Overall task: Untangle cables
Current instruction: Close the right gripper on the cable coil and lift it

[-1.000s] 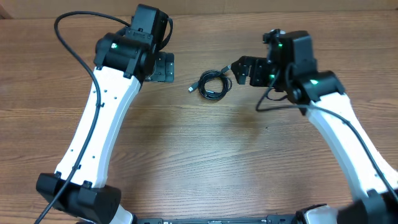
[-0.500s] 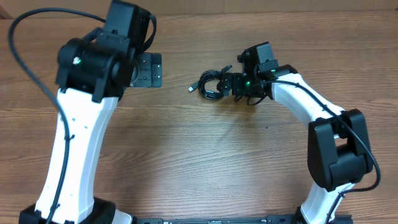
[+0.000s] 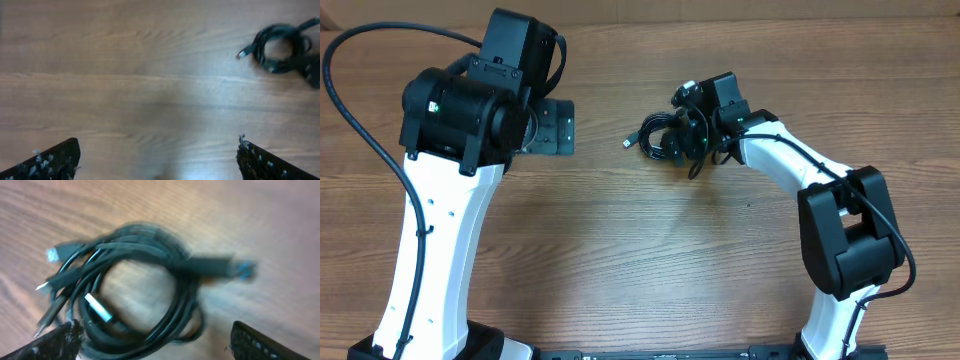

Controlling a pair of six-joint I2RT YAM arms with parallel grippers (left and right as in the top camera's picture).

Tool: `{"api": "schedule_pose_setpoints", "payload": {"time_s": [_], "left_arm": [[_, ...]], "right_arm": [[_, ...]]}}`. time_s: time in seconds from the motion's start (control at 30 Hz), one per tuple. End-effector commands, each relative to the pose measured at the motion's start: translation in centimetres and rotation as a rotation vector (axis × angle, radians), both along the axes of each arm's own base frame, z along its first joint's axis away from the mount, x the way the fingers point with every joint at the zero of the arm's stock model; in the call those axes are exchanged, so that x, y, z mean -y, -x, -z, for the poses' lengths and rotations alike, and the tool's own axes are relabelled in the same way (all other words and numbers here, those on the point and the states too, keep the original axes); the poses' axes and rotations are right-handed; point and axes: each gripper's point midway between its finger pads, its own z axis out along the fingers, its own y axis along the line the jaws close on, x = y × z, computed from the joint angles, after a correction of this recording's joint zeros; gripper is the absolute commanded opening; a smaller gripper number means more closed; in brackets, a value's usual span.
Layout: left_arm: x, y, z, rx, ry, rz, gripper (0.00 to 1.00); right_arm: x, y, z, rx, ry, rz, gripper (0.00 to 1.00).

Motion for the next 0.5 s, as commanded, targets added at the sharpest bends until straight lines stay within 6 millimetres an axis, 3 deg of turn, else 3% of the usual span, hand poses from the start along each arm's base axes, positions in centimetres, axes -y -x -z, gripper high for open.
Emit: {"api": "schedule_pose_setpoints", "payload": {"time_s": [0.0, 0.13, 0.23, 0.33, 0.47], "left_arm": [[0.1, 0.3, -0.5, 0.012, 0.004, 0.004, 1.0], [0.8, 0.4, -0.4, 0.0, 0.04, 0.02, 1.0], [0.8, 0.5, -0.4, 0.001, 0.043, 0.021, 1.0], [0.8, 0.5, -0.4, 0.002, 0.043, 0.021, 1.0], [0.8, 0.5, -0.5, 0.004, 0.042, 0.021, 1.0]], "right_arm": [[1.6, -1.6, -0.3, 0.078, 0.062, -0.014, 0.89], [3.0, -2.4, 0.9, 0.074, 0.074, 0.003, 0.88], [4.5, -2.5, 3.2, 0.026, 0.085, 0.027, 0.88], [4.2, -2.1, 4.3, 0.0, 0.073, 0.001, 0.87], [3.6, -2.0, 4.5, 0.002, 0.064, -0.012, 0.87]]}}
